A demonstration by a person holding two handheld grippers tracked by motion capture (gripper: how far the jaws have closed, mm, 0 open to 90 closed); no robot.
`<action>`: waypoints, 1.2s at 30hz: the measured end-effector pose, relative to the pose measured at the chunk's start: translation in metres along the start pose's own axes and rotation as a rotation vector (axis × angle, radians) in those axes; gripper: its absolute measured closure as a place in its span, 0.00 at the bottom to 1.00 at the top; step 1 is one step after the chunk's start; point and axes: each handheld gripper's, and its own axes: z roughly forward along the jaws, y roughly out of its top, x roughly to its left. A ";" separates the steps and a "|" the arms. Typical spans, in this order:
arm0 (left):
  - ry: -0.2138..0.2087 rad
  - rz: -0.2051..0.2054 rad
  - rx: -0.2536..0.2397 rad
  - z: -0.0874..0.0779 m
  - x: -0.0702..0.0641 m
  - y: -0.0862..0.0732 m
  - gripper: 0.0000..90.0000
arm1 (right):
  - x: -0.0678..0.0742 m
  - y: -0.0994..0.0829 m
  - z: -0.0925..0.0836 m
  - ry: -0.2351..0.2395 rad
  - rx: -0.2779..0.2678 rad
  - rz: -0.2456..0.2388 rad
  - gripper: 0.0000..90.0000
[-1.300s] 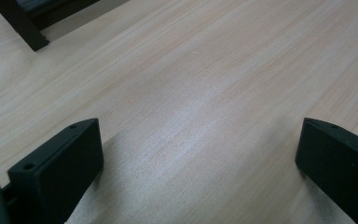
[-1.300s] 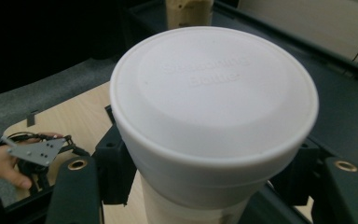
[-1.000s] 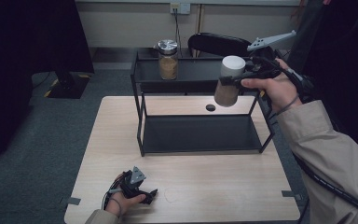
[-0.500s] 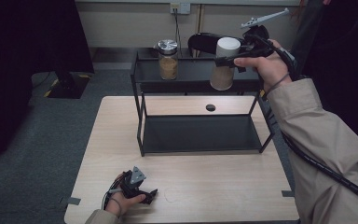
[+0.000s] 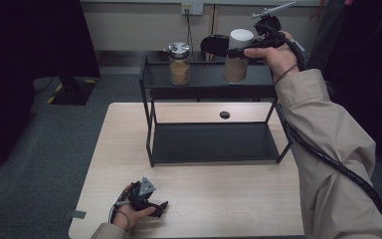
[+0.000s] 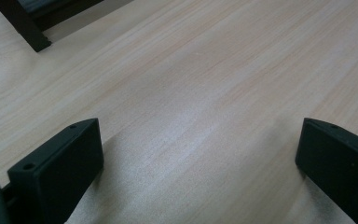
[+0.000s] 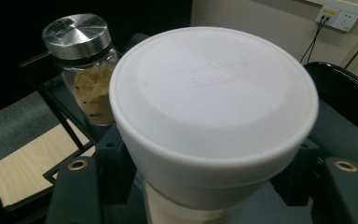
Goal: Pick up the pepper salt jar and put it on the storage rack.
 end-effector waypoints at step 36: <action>0.001 -0.005 -0.003 0.001 0.000 0.000 0.00 | -0.013 -0.005 0.032 -0.030 -0.004 0.024 0.39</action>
